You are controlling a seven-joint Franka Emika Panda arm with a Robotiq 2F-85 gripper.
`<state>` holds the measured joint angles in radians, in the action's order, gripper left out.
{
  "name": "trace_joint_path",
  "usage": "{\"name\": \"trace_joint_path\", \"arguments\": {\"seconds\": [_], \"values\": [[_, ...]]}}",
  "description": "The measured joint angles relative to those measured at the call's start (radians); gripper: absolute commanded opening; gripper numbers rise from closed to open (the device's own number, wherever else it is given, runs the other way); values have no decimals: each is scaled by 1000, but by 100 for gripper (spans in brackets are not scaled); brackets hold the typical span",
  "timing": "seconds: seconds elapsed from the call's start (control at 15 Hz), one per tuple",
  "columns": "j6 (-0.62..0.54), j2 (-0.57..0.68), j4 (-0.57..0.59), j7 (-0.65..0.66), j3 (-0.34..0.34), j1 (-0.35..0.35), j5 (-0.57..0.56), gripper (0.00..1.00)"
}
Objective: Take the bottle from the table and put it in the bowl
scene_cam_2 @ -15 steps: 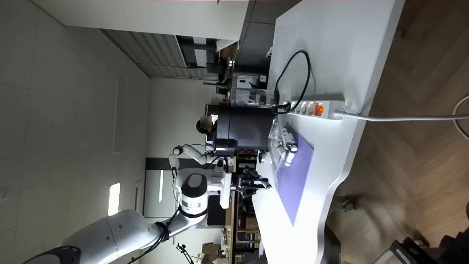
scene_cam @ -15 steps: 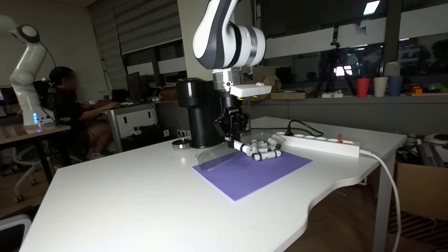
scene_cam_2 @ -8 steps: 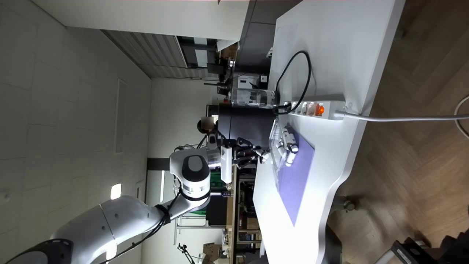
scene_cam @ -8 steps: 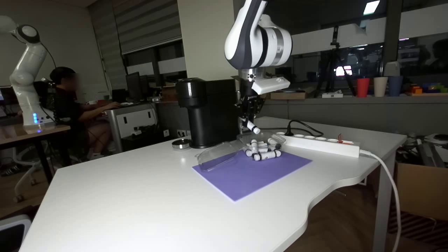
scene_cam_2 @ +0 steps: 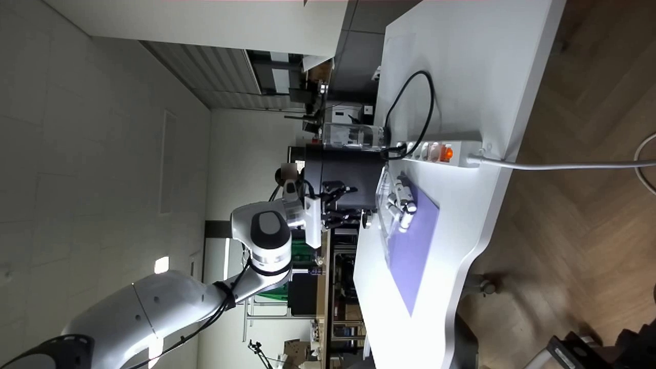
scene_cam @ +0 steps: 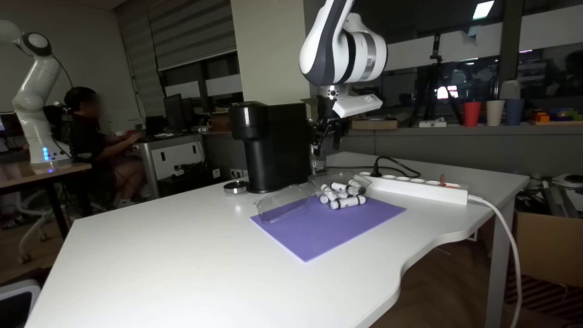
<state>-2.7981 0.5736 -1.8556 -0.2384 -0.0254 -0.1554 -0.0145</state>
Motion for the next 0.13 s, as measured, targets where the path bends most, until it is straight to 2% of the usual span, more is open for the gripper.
{"name": "trace_joint_path", "arguments": {"seconds": [0.13], "values": [[8,-16,-4,-2,-2,1,0,96]]}}
